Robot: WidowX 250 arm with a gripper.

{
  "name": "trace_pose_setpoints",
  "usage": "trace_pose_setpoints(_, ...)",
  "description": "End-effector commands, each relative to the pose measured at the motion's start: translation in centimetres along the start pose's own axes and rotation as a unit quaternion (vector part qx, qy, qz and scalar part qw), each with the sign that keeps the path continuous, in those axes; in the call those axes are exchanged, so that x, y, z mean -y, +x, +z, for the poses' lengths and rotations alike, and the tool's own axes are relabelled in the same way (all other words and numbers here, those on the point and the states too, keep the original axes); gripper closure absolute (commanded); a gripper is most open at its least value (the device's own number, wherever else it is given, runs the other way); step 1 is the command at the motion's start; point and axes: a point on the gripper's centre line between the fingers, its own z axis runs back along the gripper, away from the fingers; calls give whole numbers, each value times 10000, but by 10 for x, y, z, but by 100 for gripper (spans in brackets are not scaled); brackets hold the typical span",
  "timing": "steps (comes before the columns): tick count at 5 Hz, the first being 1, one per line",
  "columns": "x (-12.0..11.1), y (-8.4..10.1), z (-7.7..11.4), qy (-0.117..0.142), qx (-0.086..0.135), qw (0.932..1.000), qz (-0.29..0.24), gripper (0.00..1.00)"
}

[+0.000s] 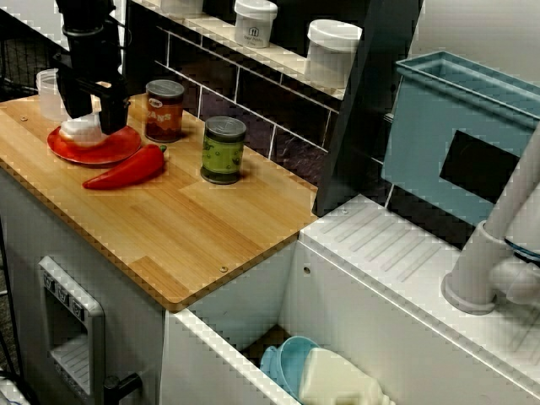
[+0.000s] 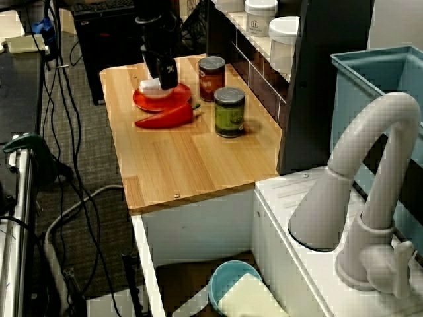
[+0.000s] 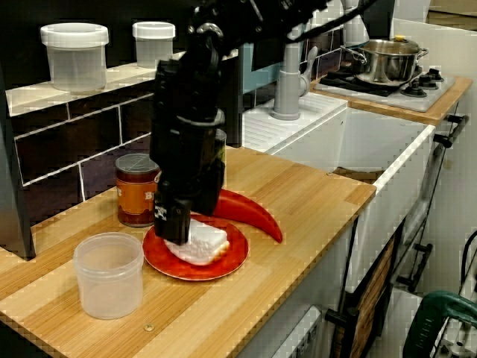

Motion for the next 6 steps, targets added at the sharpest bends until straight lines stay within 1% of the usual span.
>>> trace_pose_setpoints(1, -16, 22, 41, -53, 326, 9995, 31, 0)
trace_pose_setpoints(2, -20, 24, 43, -39, 305, 9995, -12, 0)
trace_pose_setpoints(3, -21, 18, 42, -11, 327, 9993, -178, 0)
trace_pose_setpoints(4, -25, 16, 39, 46, 405, 9988, -254, 0)
trace_pose_setpoints(5, -26, 17, 37, 84, 360, 9990, -266, 0)
trace_pose_setpoints(6, -28, 19, 43, 36, 325, 9991, -258, 0)
